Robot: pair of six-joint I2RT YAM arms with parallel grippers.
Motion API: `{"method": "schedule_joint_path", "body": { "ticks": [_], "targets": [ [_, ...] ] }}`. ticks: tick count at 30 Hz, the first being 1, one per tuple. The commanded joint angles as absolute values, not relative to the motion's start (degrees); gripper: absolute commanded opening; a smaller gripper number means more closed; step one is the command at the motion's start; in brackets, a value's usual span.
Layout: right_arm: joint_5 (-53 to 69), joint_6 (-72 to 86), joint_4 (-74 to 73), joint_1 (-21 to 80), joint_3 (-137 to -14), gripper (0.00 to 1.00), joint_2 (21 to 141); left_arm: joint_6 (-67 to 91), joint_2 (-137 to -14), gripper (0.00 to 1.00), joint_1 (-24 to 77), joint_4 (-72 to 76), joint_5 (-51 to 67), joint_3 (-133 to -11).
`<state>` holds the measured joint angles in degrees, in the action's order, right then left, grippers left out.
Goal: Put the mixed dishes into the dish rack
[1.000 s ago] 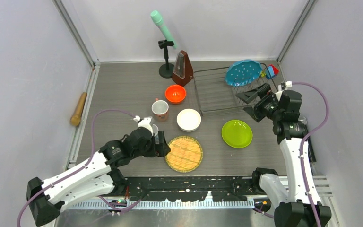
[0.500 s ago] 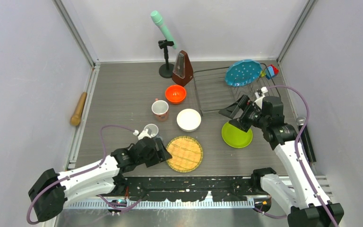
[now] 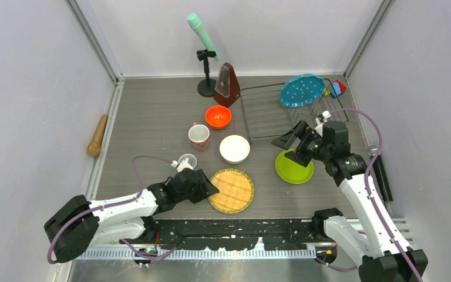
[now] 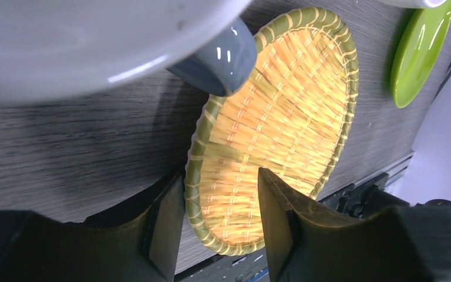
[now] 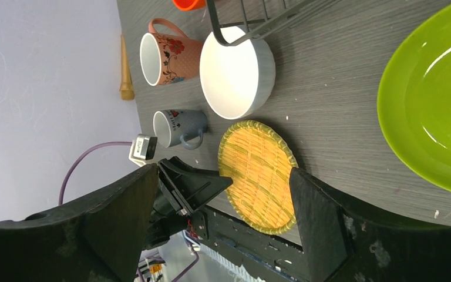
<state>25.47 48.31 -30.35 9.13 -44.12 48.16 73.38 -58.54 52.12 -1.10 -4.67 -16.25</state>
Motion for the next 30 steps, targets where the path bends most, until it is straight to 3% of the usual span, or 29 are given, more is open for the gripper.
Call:
{"method": "schedule_joint_path", "body": {
  "ticks": [1, 4, 6, 11, 20, 30],
  "targets": [
    [24.08, 48.65, -31.55, 9.72, -46.48, 0.88, 48.05, 74.10, -61.13, 0.45, 52.29, 2.67, -5.82, -13.56],
    [24.63, 48.92, -31.37, 9.84, -47.09, 0.88, 47.91, 73.97, -62.13, 0.22, 52.29, 3.77, -6.43, -12.75],
    [24.79, 49.01, -31.66, 9.91, -47.51, 0.88, 47.82, 72.07, -61.83, 0.01, 52.29, 3.12, -7.11, -13.15],
    [22.92, 49.48, -38.13, 10.01, -50.45, 0.88, 48.59, 63.10, -56.87, 0.00, 52.29, 0.88, -5.79, -17.15],
    [12.61, 65.86, -58.69, 11.52, -62.90, 0.89, 54.22, 37.96, -52.53, 0.00, 53.02, -7.95, -0.38, -34.32],
    [18.49, 77.69, -58.41, 13.68, -63.83, 0.86, 57.62, 17.59, -59.28, 0.00, 56.25, -10.50, 1.59, -49.55]
  ]
}}
